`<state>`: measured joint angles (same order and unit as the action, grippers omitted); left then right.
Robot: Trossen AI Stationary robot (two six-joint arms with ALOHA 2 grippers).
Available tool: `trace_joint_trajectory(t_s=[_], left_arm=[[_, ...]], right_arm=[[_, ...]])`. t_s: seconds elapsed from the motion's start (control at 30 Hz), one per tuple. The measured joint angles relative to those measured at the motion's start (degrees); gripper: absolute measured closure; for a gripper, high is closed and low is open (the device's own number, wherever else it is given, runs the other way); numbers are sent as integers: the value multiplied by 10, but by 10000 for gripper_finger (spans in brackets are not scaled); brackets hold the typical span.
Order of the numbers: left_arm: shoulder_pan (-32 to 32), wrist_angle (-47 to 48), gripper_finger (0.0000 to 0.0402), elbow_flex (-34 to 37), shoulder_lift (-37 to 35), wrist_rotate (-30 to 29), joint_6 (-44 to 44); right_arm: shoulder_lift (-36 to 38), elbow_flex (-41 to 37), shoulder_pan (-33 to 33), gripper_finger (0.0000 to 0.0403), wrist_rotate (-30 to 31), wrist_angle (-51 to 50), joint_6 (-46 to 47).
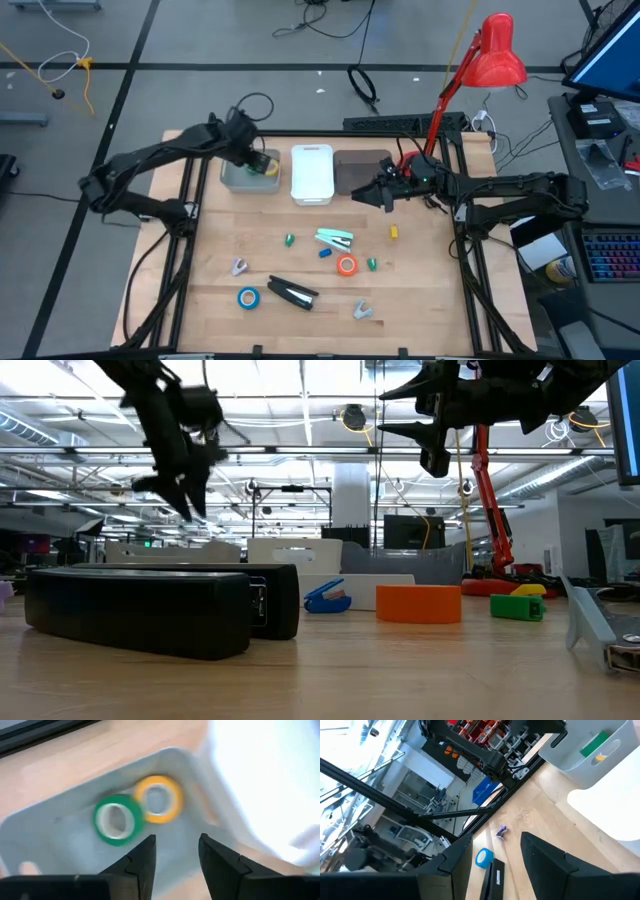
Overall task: Pick and place Stapler, Stapler remover, tape
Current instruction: Put the orange tape into the gray bin
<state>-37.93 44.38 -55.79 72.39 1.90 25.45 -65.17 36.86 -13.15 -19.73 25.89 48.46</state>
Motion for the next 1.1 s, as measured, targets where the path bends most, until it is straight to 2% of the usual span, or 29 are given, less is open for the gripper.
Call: trace_joint_trajectory(t_s=[0.1, 0.3, 0.43, 0.57, 0.63, 0.73, 0.97, 1.1], left_arm=[[18, 0, 252, 0, -47, 28, 1], [72, 0, 252, 0, -118, 30, 5], [116, -6, 252, 0, -148, 8, 9], [159, -17, 252, 0, -173, -29, 18], [177, -19, 252, 0, -184, -47, 21], [201, -26, 252, 0, -199, -64, 18], [250, -27, 252, 0, -228, -88, 13], [276, -29, 252, 2, -239, -108, 18]], right_arm=[[0, 0, 0, 243, 1, 0, -10], [0, 0, 1, 243, -1, 4, -28], [0, 0, 29, 243, -34, 47, -74], [0, 0, 74, 243, -29, 90, -87], [0, 8, 97, 244, -27, 80, -89], [0, 42, 127, 254, -17, 7, -107], [-4, 170, 170, 288, 43, -295, -208], [-19, 219, 187, 304, 61, -400, -228]])
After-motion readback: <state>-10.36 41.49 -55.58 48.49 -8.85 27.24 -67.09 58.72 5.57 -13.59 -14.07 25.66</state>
